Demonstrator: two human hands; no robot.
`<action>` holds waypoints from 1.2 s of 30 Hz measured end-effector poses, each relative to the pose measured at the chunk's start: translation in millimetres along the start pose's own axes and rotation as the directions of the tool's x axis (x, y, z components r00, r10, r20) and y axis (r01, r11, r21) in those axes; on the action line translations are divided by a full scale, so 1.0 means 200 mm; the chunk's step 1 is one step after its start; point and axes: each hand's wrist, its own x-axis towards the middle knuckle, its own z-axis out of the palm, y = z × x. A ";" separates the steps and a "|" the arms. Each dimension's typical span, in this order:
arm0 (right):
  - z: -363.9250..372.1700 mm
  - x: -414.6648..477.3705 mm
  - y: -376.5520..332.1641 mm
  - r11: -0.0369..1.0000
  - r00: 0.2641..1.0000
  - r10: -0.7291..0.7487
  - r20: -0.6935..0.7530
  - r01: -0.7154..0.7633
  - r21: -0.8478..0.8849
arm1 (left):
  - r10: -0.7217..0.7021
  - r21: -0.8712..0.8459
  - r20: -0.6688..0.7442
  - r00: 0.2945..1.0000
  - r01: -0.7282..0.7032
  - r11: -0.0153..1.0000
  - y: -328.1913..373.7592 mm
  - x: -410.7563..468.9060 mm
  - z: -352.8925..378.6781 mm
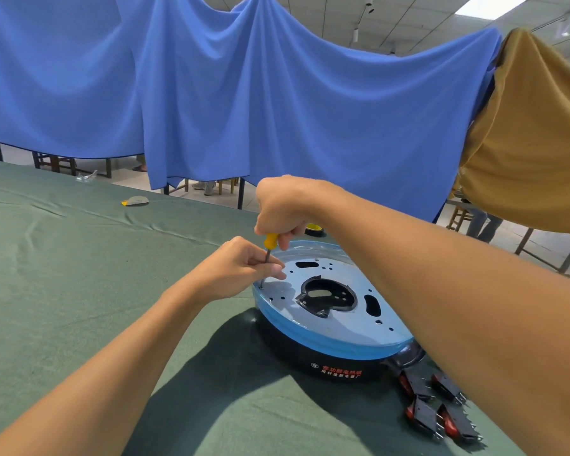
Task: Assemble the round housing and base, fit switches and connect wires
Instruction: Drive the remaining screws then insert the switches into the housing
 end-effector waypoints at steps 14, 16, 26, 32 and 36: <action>0.00 -0.01 0.00 0.998 0.998 0.022 -0.056 -0.024 -0.050 | 0.010 -0.191 -0.188 0.982 -0.047 0.980 -0.02 -0.03 0.02; 0.00 -0.01 0.01 0.999 0.999 0.035 -0.039 -0.037 -0.033 | 0.004 -0.224 -0.224 0.974 -0.056 0.973 -0.02 -0.04 0.01; -0.02 -0.06 0.04 0.994 0.993 -0.107 -0.045 0.106 -0.020 | 0.021 -0.188 -0.024 0.999 -0.025 0.982 -0.03 -0.01 -0.03; 0.00 -0.02 0.03 0.999 1.000 0.018 0.000 -0.018 0.027 | 0.009 -0.156 -0.041 0.999 -0.015 0.988 -0.01 -0.02 -0.03; -0.02 -0.07 0.03 0.996 0.997 -0.080 0.015 0.080 0.034 | 0.014 -0.135 -0.023 1.000 -0.017 0.991 0.00 -0.01 -0.03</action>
